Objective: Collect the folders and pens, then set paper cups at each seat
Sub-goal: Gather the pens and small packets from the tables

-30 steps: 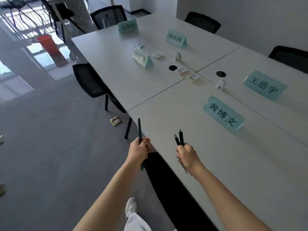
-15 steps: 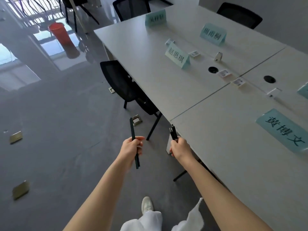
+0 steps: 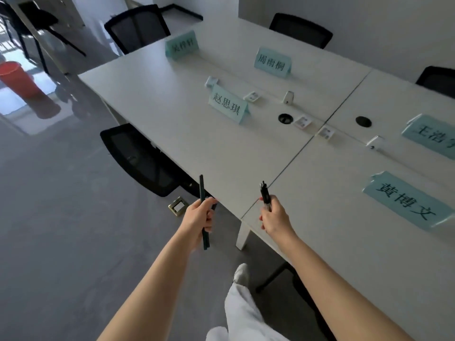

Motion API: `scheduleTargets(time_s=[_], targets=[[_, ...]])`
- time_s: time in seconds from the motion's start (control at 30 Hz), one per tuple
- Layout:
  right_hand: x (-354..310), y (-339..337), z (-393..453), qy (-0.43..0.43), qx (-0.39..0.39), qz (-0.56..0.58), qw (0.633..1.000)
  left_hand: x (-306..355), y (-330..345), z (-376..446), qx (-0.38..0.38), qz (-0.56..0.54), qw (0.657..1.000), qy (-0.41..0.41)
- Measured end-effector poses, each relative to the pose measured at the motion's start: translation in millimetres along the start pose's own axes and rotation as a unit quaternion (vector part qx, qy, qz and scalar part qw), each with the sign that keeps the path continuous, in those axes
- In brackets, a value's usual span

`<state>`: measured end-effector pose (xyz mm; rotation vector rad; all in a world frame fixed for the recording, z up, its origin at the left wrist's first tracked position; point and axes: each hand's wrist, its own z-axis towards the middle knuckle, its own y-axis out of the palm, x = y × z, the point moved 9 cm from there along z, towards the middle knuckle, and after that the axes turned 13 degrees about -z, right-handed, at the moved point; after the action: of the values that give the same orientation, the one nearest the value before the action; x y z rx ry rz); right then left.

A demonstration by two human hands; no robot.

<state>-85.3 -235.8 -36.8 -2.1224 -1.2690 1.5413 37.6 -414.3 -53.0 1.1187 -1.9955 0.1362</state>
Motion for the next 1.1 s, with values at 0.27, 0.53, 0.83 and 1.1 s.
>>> scheduleTargets(time_s=[0.27, 0.53, 0.83, 1.1], targets=[[1.0, -86.8, 122.8, 0.074, 0.078, 0.053, 0.993, 50.2, 116.3, 100.6, -0.03, 0.124, 0.992, -0.008], [25.1, -172.2, 226.3, 0.161, 0.138, 0.046, 0.976, 78.7, 254.3, 188.5, -0.109, 0.265, 0.958, -0.019], [54.8, -235.4, 327.3, 0.239, 0.17, -0.005, 0.956, 109.0, 378.1, 295.6, -0.084, 0.421, 0.899, 0.087], [76.5, -245.8, 406.9, 0.314, 0.174, -0.013, 0.933, 101.7, 459.7, 373.8, -0.077, 0.635, 0.75, 0.169]])
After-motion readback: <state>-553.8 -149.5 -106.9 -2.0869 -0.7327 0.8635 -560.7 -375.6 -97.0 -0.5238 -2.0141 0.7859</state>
